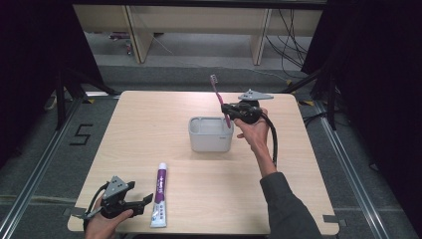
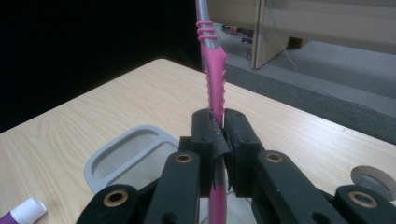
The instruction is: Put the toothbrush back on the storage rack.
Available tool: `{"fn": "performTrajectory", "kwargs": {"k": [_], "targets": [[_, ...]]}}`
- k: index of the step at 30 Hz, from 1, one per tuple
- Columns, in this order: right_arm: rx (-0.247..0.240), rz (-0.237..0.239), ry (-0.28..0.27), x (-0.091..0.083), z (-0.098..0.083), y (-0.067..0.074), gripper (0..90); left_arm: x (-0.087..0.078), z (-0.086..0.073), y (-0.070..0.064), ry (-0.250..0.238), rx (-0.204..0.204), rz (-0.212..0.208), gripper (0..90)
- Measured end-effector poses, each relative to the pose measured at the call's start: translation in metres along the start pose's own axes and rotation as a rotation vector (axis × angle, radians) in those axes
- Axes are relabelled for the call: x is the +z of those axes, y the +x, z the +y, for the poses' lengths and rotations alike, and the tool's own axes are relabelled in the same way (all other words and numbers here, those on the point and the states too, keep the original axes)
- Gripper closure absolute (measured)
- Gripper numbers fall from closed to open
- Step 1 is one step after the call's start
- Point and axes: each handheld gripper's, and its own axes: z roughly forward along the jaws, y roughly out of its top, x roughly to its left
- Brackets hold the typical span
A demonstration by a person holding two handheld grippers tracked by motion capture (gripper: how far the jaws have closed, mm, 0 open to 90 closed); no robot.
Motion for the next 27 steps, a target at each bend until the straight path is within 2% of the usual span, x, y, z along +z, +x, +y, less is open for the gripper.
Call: {"fn": "performTrajectory", "kwargs": {"k": [2,6,8,10,11,12,13,16,18,20,21,23,24,25,26,27], "targets": [[-0.014,-0.007,-0.005,0.001,-0.001,-0.001,83.6,0.0,0.0,0.0,0.0,0.0,-0.001,16.8],[-0.008,-0.004,-0.008,0.004,-0.005,-0.002,83.6,0.0,0.0,0.0,-0.001,0.0,0.002,16.8],[0.018,-0.002,-0.001,0.004,-0.009,-0.002,83.6,0.0,0.0,0.0,0.0,0.001,0.002,16.8],[0.01,-0.015,-0.009,0.004,-0.012,-0.005,83.6,0.0,0.0,0.0,0.0,0.002,0.002,16.8],[0.02,0.003,0.005,0.004,-0.013,-0.005,83.6,0.0,0.0,0.0,0.001,0.004,-0.002,16.8],[0.037,-0.007,0.007,0.004,-0.015,-0.004,83.6,0.0,0.0,0.0,0.001,0.003,-0.002,16.8],[0.011,-0.001,-0.007,0.005,-0.016,-0.007,83.6,0.0,0.0,0.0,0.001,0.004,-0.002,16.8],[0.038,0.003,-0.007,0.004,-0.019,-0.008,83.6,0.0,0.0,0.0,0.001,0.006,-0.002,16.8],[0.007,-0.01,-0.011,0.004,-0.021,-0.01,83.6,0.0,0.0,0.0,0.001,0.006,-0.003,16.8],[0.039,-0.003,-0.014,0.004,-0.024,-0.008,83.6,0.0,0.0,0.0,0.001,0.006,-0.003,16.8],[0.021,-0.013,-0.011,0.004,-0.024,-0.009,83.6,0.0,0.0,0.0,0.002,0.006,-0.003,16.8],[0.044,0.012,-0.003,0.004,-0.026,-0.009,83.6,0.0,0.0,0.0,0.002,0.007,-0.002,16.8],[0.027,0.001,-0.018,0.005,-0.028,-0.01,83.6,0.0,0.0,0.0,0.002,0.007,-0.003,16.8],[0.051,0.017,-0.004,0.005,-0.029,-0.009,83.6,0.0,0.0,0.0,0.003,0.006,-0.002,16.8],[0.041,0.013,-0.003,0.005,-0.03,-0.01,83.5,0.0,0.0,0.0,0.004,0.007,-0.002,16.9],[0.055,0.021,-0.001,0.005,-0.031,-0.009,83.6,0.0,0.0,0.0,0.002,0.007,-0.003,16.8]]}}
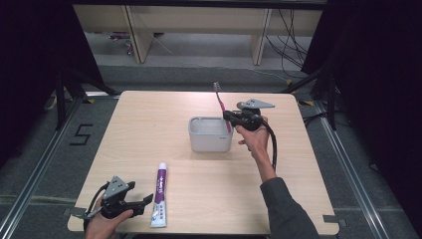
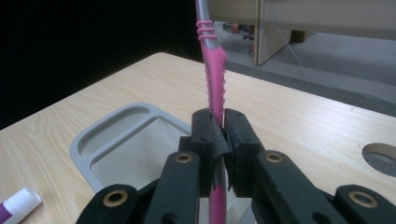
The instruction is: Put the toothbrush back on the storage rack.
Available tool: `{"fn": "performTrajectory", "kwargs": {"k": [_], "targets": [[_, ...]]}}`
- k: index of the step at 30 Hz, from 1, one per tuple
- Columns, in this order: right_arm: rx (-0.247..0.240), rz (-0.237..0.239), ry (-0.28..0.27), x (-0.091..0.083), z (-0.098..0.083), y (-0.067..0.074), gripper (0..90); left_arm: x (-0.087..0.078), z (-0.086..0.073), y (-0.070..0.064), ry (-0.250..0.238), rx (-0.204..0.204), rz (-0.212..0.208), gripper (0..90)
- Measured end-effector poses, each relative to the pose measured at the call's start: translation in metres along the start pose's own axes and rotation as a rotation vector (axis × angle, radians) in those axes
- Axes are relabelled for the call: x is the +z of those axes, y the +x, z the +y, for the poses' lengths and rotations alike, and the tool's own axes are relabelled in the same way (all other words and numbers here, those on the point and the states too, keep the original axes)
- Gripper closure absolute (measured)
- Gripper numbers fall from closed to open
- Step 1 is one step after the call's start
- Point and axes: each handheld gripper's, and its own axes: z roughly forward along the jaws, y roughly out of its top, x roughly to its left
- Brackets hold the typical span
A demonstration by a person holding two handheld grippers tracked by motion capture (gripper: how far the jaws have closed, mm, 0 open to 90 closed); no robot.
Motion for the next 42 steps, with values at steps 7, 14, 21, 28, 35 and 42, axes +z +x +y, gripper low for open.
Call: {"fn": "performTrajectory", "kwargs": {"k": [7,14,21,28,35,42], "targets": [[0.002,-0.008,0.009,0.001,-0.008,-0.002,83.5,0.0,0.0,0.0,0.0,0.0,0.0,16.8],[-0.008,-0.019,0.003,0.001,-0.011,-0.004,83.5,0.0,0.0,0.0,0.001,0.0,-0.001,16.8],[-0.021,-0.005,0.004,0.002,-0.012,-0.005,83.3,0.0,0.0,0.0,0.001,0.0,0.004,16.8],[-0.019,-0.01,0.009,0.002,-0.015,-0.005,82.9,0.0,0.0,-0.001,0.004,0.001,0.004,16.8],[-0.03,-0.011,0.01,0.0,-0.014,-0.006,81.4,0.001,0.0,-0.001,0.0,-0.005,0.004,16.8],[-0.025,-0.023,0.027,-0.006,-0.013,-0.004,65.3,0.0,0.0,-0.001,0.002,-0.001,0.004,16.8]]}}
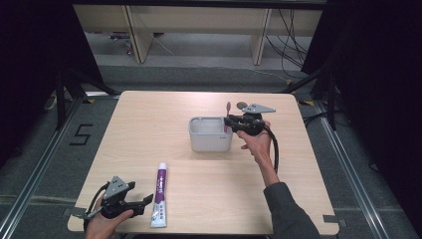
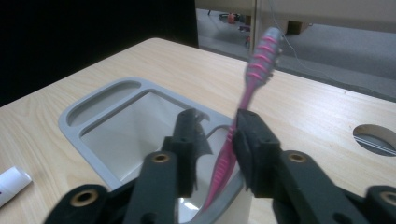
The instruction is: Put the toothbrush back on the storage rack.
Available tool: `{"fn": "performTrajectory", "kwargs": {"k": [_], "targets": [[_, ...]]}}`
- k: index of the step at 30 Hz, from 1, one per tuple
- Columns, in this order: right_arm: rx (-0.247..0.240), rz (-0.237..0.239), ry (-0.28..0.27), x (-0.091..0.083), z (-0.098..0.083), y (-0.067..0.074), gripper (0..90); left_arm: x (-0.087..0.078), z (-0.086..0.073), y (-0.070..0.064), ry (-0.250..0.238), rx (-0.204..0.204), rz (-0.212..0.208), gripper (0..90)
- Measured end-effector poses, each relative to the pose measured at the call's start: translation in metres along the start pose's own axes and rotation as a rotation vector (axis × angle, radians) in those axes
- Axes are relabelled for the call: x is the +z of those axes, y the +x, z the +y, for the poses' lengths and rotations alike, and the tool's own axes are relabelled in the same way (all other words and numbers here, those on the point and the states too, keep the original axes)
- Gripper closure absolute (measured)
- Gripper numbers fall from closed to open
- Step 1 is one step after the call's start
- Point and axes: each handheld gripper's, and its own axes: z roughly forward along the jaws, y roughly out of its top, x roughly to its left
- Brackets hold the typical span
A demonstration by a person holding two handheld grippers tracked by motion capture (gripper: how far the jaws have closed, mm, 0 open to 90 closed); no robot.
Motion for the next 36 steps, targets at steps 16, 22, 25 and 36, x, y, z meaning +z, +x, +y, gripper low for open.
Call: {"fn": "performTrajectory", "kwargs": {"k": [16,22,25,36], "targets": [[0.012,-0.023,0.011,-0.033,-0.005,0.0,48.1,0.0,0.0,0.0,0.003,0.001,0.002,16.8],[-0.014,-0.036,0.003,-0.04,-0.008,0.0,46.4,0.0,0.0,0.0,0.001,0.0,0.003,16.8],[-0.002,-0.027,0.014,-0.044,-0.01,0.002,45.8,0.0,0.0,0.0,0.0,-0.001,0.003,16.8],[-0.009,-0.046,0.015,-0.053,-0.014,0.004,44.4,0.0,0.0,0.0,0.001,0.001,0.004,16.8]]}}
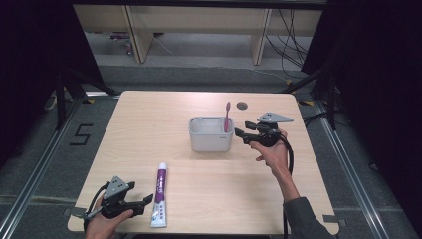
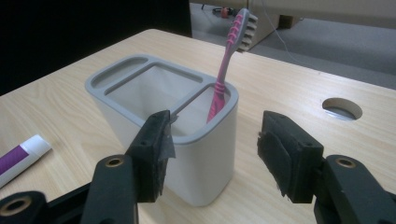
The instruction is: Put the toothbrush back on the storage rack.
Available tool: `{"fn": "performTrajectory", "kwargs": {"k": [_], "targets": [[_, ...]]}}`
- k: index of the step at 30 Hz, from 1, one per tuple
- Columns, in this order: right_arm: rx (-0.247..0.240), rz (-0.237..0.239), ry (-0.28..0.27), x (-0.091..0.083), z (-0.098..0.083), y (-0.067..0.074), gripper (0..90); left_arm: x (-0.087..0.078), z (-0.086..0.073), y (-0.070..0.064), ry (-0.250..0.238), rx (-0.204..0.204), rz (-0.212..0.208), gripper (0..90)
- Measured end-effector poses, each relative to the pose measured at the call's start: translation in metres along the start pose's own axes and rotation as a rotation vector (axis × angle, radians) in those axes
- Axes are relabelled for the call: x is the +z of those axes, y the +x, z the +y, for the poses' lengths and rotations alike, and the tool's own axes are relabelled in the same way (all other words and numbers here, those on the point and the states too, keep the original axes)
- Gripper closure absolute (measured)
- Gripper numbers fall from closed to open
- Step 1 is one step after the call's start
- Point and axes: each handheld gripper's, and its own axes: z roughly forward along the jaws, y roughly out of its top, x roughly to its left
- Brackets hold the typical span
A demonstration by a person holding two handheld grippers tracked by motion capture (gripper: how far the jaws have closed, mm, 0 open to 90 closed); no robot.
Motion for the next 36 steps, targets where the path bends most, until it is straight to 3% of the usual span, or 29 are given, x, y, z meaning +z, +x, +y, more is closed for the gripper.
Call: {"fn": "performTrajectory", "kwargs": {"k": [2,3,4,6,9,10,15,16,21,22,23,27,29,31,33,34,35,36], "targets": [[0.019,0.011,0.025,-0.002,-0.001,0.003,44.3,0.0,0.0,0.0,0.0,0.0,-0.001,16.8],[-0.017,0.017,0.008,-0.002,-0.002,0.0,44.2,0.0,0.0,0.0,0.002,0.001,-0.001,16.8],[0.013,0.009,0.018,-0.004,-0.003,0.003,44.2,0.0,0.0,0.0,0.002,0.002,-0.002,16.8],[-0.046,0.002,0.007,-0.005,-0.004,0.0,44.2,0.0,0.0,0.0,-0.001,0.002,-0.007,16.8],[-0.01,0.004,0.014,-0.008,-0.007,0.002,44.0,0.0,0.0,0.0,-0.001,0.002,-0.007,16.8],[-0.03,-0.004,0.014,-0.01,-0.008,0.0,44.0,0.0,0.0,0.0,0.0,0.002,-0.007,16.8],[-0.031,-0.012,0.021,-0.015,-0.012,-0.001,43.9,0.0,0.0,-0.001,-0.006,-0.003,-0.008,16.8],[-0.007,-0.008,0.031,-0.016,-0.013,0.0,43.9,-0.001,0.0,0.0,-0.002,0.002,-0.008,16.8],[-0.034,-0.019,0.039,-0.02,-0.017,-0.001,43.7,-0.001,0.001,0.0,-0.001,0.002,-0.004,16.8],[-0.016,-0.013,0.036,-0.021,-0.019,0.001,43.7,-0.001,0.001,0.0,-0.001,0.002,-0.003,16.8],[-0.037,-0.019,0.036,-0.022,-0.019,0.0,43.7,-0.001,0.0,0.0,-0.001,0.002,-0.007,16.8],[-0.015,-0.014,0.049,-0.027,-0.023,0.004,43.5,-0.001,0.0,0.0,-0.001,0.002,-0.007,16.8],[-0.049,-0.023,0.045,-0.028,-0.024,0.003,43.3,-0.001,0.001,-0.001,-0.002,0.002,-0.007,16.8],[-0.025,-0.013,0.041,-0.029,-0.027,0.006,43.2,-0.001,0.001,-0.001,-0.008,-0.004,-0.008,16.8],[-0.044,-0.015,0.059,-0.031,-0.028,0.006,43.0,-0.001,0.001,-0.001,-0.001,0.003,-0.007,16.8],[-0.024,-0.014,0.057,-0.031,-0.029,0.007,43.0,-0.001,0.001,-0.001,-0.002,0.002,-0.007,16.8],[-0.052,-0.022,0.059,-0.033,-0.029,0.006,42.9,-0.001,0.0,-0.001,-0.002,0.003,-0.007,16.8],[-0.031,-0.011,0.073,-0.034,-0.03,0.008,42.6,-0.001,0.001,-0.001,0.0,0.004,-0.007,16.8]]}}
